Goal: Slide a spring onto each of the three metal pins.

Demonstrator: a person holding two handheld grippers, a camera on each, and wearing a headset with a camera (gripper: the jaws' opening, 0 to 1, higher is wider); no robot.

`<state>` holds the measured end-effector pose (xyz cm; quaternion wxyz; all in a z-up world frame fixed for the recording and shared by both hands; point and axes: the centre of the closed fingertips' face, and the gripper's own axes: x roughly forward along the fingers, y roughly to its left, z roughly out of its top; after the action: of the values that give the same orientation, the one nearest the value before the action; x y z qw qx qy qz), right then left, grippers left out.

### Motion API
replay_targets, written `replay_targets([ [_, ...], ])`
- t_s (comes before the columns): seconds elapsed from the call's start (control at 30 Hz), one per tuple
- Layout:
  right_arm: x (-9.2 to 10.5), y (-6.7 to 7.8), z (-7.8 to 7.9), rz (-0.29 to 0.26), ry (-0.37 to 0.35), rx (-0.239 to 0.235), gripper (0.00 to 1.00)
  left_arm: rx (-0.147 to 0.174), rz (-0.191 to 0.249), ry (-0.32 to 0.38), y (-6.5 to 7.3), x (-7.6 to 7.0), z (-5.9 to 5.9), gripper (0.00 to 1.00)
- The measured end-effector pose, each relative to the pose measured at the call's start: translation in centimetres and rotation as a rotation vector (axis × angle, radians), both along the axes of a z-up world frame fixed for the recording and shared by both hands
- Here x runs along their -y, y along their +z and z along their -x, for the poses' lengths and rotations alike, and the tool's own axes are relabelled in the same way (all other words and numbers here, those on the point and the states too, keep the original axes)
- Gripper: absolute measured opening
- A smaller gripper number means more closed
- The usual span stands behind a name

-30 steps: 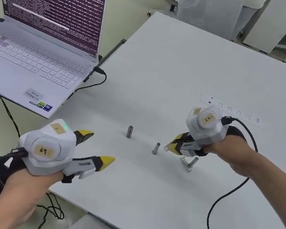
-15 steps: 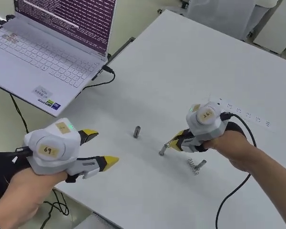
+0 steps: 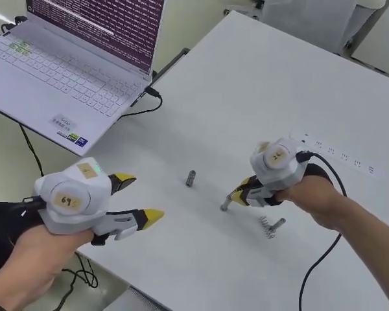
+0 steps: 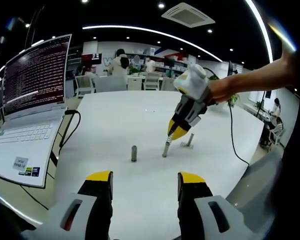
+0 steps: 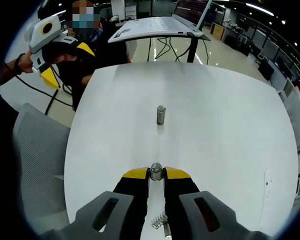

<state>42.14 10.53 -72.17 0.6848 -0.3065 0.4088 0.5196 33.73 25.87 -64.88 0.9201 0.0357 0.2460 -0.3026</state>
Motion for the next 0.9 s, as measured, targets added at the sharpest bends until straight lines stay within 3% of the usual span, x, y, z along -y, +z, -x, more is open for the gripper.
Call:
replay_targets([
  [0.47, -0.8, -1.9, -0.1, 0.042, 0.056, -0.007, 0.09, 0.002, 0.006, -0.002, 0.1, 0.2, -0.4, 0.47],
  [0.9, -0.7, -3.8, 0.1, 0.066, 0.077, -0.024, 0.09, -0.013, 0.006, 0.004, -0.3, -0.1, 0.0, 0.46],
])
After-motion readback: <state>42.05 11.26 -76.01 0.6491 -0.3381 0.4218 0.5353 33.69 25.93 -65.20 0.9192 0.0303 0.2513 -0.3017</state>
